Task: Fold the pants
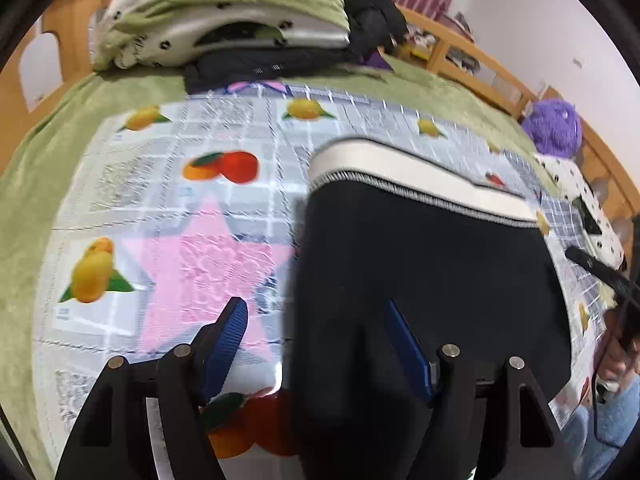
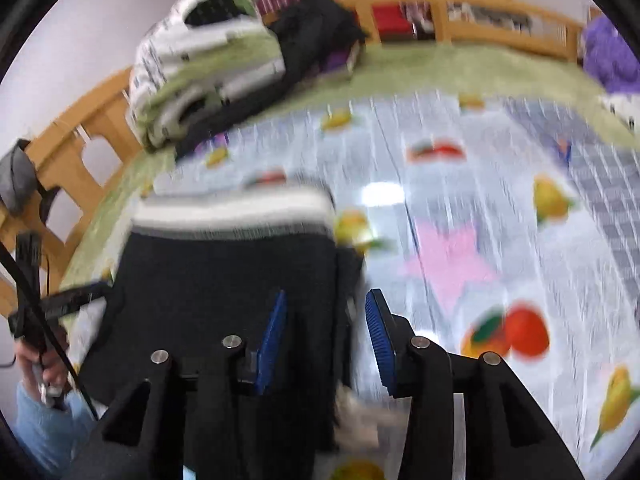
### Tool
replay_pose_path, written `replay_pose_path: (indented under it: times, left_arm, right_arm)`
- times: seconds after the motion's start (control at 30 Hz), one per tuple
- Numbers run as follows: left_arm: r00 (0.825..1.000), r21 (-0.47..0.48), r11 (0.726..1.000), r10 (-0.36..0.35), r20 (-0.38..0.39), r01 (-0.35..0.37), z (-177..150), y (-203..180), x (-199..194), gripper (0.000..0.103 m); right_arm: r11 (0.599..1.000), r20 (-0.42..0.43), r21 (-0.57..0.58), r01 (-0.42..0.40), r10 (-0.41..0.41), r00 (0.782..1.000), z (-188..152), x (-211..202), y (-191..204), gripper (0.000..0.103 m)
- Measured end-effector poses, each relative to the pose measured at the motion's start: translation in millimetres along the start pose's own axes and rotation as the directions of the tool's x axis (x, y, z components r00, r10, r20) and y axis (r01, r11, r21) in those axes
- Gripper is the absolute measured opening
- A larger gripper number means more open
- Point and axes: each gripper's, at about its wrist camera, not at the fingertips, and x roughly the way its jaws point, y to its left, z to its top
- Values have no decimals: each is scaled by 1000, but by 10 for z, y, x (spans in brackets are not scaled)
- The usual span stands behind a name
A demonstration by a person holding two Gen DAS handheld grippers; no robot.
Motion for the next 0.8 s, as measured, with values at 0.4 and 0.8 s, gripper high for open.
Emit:
replay_pose_path:
  times: [0.4,0.8]
  left_arm:
    - [1000,-72,997,-3,11,4,-150,349,-275,69]
    - [991,44,993,-109,72,106,-499,-200,-593,69]
  right_arm:
    - [974,95,194,-120,104,990,287,207,-207,15]
    - [996,79,56,63,-67,995,-184,-339,193,23]
